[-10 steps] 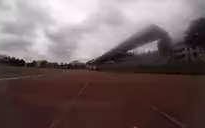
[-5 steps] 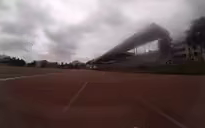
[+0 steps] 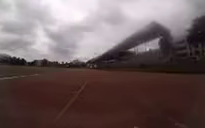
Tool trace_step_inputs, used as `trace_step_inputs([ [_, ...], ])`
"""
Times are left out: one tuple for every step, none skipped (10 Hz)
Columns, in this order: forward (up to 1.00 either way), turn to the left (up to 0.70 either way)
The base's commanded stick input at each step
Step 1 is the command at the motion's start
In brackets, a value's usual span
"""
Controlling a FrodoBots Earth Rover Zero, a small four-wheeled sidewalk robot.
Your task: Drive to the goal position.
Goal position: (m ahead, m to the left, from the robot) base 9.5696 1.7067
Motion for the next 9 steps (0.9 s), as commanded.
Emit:
trace_step_inputs([
  [0.67, 0.0],
  [0.67, 0.0],
  [0.67, 0.0],
  [0.67, 0.0],
  [0.67, 0.0],
  [0.67, 0.0],
  [0.67, 0.0],
  [0.67, 0.0],
  [0.67, 0.0],
])
